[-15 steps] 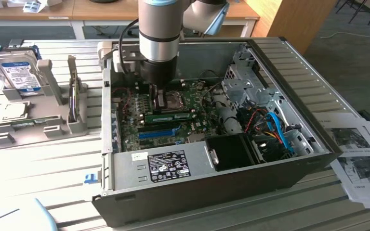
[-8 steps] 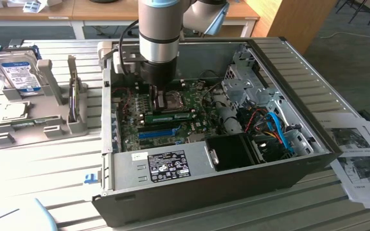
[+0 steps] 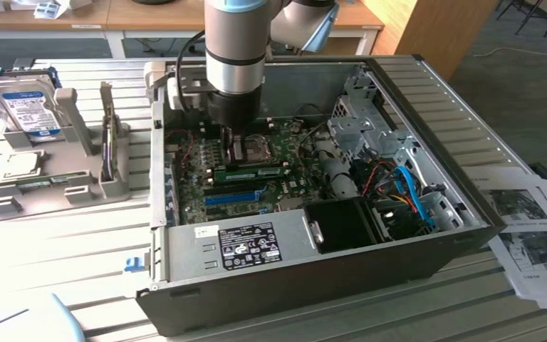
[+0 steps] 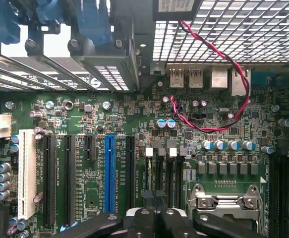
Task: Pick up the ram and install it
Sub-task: 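Press down the ram until it locks into place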
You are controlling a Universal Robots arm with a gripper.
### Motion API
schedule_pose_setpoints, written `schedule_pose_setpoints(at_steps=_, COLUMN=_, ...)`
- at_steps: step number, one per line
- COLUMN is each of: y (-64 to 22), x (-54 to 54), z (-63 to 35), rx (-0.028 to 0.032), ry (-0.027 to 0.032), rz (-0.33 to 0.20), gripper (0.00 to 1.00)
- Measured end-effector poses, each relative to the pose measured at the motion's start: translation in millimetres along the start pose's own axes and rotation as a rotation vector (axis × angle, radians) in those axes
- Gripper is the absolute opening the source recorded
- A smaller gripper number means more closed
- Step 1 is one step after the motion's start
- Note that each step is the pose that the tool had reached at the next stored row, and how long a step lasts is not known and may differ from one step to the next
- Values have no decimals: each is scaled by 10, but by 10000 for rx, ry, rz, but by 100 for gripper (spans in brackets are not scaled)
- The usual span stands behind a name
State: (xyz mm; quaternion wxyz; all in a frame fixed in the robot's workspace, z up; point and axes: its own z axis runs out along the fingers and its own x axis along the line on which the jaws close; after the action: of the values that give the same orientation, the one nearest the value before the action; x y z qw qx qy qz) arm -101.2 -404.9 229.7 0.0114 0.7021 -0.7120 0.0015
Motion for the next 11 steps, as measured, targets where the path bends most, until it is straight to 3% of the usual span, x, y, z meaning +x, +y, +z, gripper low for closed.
schedule_pose_setpoints(at_steps=11, y=0, x=0, z=25, rx=-2, ry=3, rz=0, gripper=9)
